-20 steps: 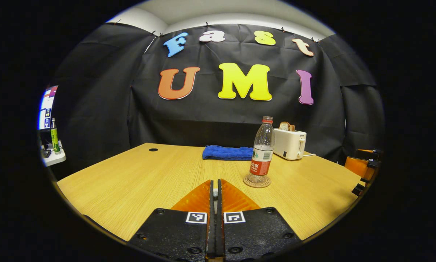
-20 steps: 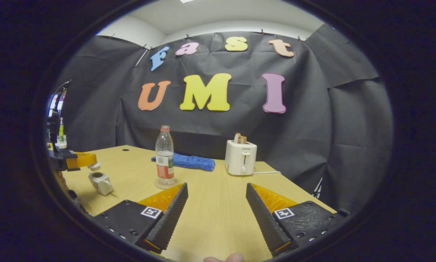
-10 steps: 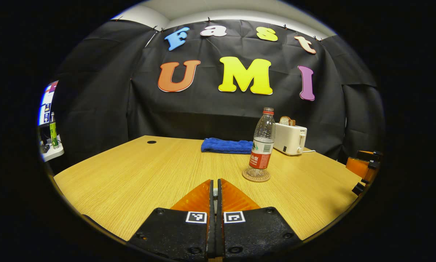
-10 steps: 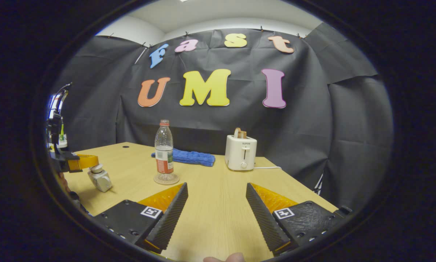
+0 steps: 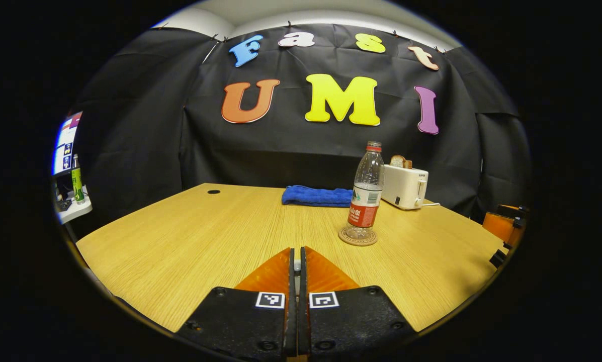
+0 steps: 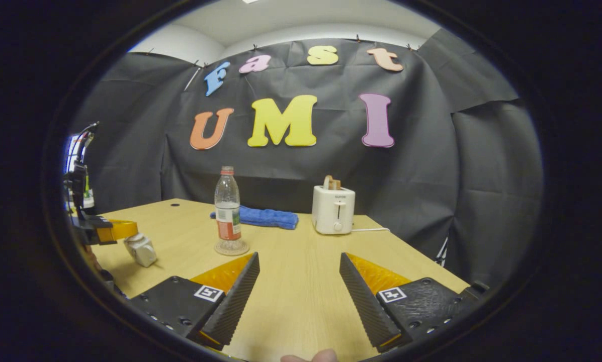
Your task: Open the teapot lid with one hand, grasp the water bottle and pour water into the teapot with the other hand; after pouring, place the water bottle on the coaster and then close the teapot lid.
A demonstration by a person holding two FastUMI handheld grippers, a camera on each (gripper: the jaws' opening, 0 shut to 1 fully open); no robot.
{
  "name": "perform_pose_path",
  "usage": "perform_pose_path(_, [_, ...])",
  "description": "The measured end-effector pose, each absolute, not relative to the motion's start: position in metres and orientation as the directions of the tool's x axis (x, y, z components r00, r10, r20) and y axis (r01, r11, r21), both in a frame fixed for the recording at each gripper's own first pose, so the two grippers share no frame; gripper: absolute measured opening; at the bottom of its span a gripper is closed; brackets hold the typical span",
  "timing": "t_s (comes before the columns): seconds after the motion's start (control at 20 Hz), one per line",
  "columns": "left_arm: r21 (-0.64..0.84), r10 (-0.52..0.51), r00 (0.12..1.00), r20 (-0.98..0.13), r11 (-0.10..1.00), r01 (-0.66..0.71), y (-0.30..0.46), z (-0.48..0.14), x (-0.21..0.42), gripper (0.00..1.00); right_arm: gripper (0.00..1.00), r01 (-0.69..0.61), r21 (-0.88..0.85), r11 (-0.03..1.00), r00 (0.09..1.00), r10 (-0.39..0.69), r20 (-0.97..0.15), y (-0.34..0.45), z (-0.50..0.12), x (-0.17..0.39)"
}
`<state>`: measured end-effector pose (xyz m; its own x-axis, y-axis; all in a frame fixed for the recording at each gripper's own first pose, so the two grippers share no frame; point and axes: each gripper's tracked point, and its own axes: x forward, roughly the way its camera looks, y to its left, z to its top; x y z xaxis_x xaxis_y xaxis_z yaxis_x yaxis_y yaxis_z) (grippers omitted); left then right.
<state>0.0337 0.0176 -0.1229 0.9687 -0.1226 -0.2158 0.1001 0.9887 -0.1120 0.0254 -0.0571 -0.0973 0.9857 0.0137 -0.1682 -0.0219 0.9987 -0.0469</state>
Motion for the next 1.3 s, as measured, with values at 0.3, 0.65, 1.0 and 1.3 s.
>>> perform_pose_path(0.3, [-0.130,-0.047,0.978,-0.204,0.991,0.021,0.029,-0.111,0.031,0.53,0.96,-0.018,-0.035,0.999,0.987,0.012,-0.161,-0.059,-0.097,0.018])
perform_pose_path(0.65, [-0.159,0.018,0.995,-0.101,0.987,-0.034,0.022,-0.034,0.009,0.97,0.96,-0.033,-0.030,0.999,0.998,0.031,-0.053,-0.054,-0.047,0.016])
perform_pose_path(1.0, [-0.122,0.009,1.000,-0.007,0.992,-0.010,-0.002,0.019,-0.018,0.97,0.95,-0.046,-0.008,0.999,0.999,0.047,0.020,-0.041,-0.003,0.001])
perform_pose_path(1.3, [-0.076,-0.032,0.999,0.022,0.997,0.034,-0.017,0.025,-0.029,0.97,0.96,-0.023,0.013,1.000,0.999,0.023,0.034,-0.041,0.007,-0.005])
